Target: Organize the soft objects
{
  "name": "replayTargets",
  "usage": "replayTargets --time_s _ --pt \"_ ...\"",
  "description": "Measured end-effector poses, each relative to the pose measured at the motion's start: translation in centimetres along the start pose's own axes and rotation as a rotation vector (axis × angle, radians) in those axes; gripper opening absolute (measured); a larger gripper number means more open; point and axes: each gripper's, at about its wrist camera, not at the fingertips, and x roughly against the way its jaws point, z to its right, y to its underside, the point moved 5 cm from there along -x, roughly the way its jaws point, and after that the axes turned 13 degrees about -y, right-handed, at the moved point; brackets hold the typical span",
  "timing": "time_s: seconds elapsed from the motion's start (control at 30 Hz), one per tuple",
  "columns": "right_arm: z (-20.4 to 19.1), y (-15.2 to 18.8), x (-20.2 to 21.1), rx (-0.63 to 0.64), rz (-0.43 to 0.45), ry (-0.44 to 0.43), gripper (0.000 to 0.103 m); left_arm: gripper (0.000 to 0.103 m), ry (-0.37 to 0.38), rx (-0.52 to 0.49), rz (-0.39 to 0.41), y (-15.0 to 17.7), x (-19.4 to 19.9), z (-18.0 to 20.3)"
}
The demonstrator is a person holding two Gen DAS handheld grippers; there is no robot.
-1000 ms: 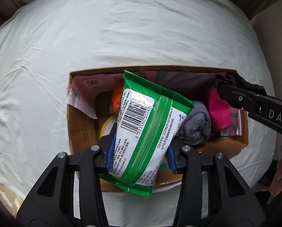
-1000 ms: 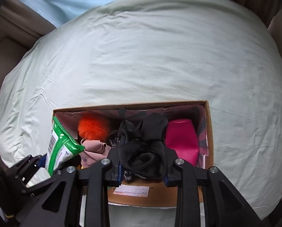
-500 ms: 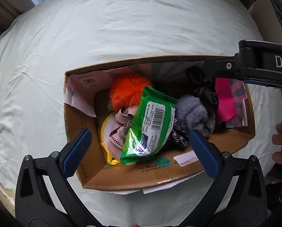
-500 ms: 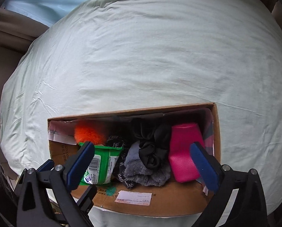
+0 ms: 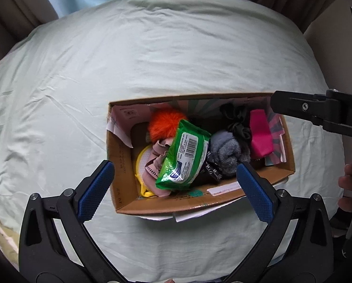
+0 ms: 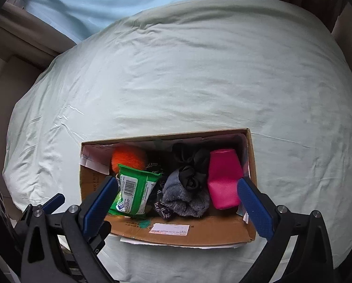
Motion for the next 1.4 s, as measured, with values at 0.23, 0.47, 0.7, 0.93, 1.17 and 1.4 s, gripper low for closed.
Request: replayTargets --time_s 0.23,0.47,0.7,0.93,1.17,1.4 --pt "-2.9 0.7 10.4 0.070 0.153 -0.034 0.101 0.103 -0.015 0.026 0.187 -2.1 9.7 -0.9" --pt "-6.0 2.0 22.0 0.192 0.369 0.021 0.101 0.103 -0.014 0.114 0.383 -3.5 21.3 -3.0" --pt "-7.8 4.1 29.3 0.259 0.534 0.134 0.101 0.103 -0.015 0.177 0.518 -2.4 28.7 -3.7" --pt "-8.3 6.6 33.4 0.292 0.651 0.179 0.101 0.103 -0.058 0.170 0.670 -1.0 33.6 -2.7" --pt "-7.6 8.3 35.4 0.308 0.704 0.210 0.101 0.103 -0.048 0.168 0.722 0.0 34.9 -0.9" --pt "-6.4 8.5 36.5 0.293 0.727 0.226 0.101 0.103 -0.023 0.157 0.722 0.7 35.0 0.4"
